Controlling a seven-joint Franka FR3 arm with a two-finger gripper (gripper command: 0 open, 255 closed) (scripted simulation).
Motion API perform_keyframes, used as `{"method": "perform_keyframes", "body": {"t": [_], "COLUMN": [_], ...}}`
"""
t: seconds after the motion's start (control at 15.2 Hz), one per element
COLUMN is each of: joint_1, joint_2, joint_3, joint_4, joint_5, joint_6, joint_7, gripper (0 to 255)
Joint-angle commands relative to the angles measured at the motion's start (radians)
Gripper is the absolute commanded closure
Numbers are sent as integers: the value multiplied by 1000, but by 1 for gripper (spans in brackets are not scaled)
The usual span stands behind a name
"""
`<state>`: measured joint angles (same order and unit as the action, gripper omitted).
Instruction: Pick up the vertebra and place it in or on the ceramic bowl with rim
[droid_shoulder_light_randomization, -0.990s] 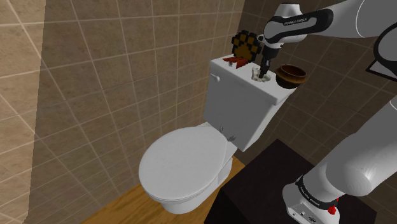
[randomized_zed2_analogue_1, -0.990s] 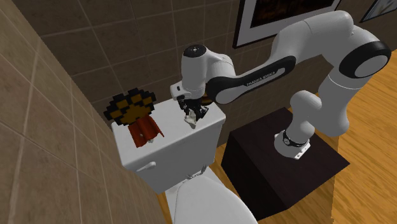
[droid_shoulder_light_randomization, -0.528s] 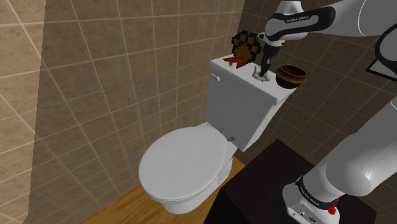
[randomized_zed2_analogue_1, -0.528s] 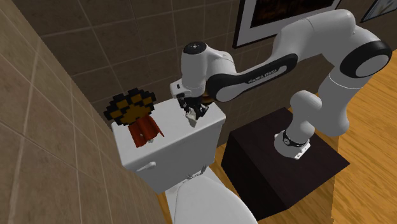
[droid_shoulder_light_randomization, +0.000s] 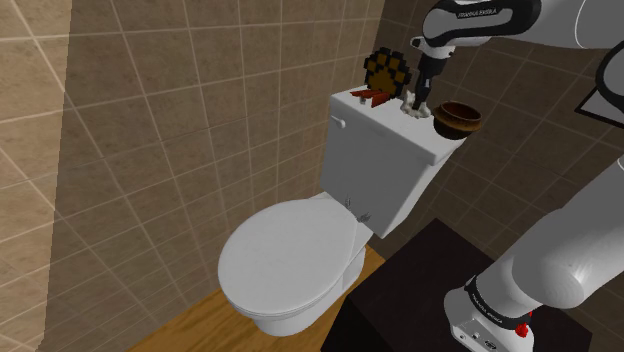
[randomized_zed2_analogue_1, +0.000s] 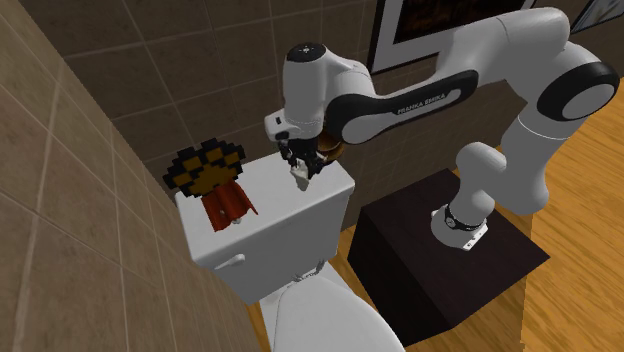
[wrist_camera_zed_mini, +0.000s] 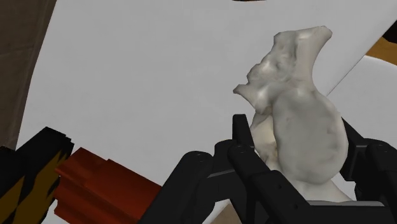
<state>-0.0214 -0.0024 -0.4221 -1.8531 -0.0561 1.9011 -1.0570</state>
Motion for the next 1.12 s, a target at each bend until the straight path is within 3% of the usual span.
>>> {"method": "perform_keyframes", "body": {"t": [0.0, 1.06], "joint_1": [0, -2], "joint_2": [0, 20], "joint_3": [0, -2], "joint_4": [27, 265], "joint_5": [0, 11], "joint_6": [-27, -247], "joint_7": [-1, -17], "gripper": [255, 255]}}
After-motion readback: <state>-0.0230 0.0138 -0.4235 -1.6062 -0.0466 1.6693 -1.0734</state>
